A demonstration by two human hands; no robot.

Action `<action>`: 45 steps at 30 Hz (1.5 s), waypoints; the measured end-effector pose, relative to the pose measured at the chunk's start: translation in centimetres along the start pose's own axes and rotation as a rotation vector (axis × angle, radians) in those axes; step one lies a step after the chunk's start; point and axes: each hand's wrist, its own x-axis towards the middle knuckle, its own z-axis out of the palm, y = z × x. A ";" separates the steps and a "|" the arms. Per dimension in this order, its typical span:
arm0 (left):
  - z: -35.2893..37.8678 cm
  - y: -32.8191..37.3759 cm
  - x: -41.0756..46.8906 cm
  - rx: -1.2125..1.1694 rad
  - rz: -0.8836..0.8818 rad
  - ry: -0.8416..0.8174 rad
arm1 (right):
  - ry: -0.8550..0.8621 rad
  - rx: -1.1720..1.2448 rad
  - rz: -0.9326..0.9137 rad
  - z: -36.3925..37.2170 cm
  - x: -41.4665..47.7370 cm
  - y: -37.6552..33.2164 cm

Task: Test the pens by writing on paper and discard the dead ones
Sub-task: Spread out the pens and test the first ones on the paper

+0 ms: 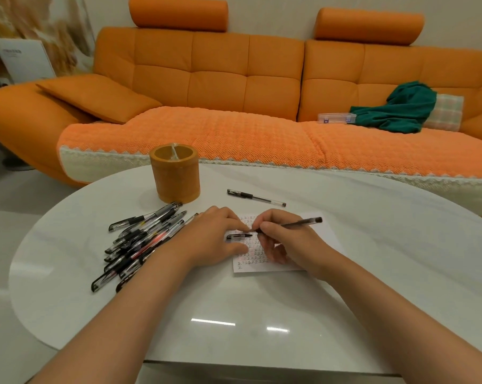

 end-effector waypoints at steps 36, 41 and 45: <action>-0.6 -0.6 -0.2 -0.088 -0.008 -0.165 | -0.088 -0.360 -0.010 3.1 -1.2 0.2; -0.6 -0.5 -0.2 -0.097 -0.016 -0.172 | -0.050 -0.310 -0.014 3.1 -1.3 0.6; -0.7 -0.3 -0.2 -0.100 -0.023 -0.181 | -0.017 -0.384 -0.068 3.1 -1.3 1.0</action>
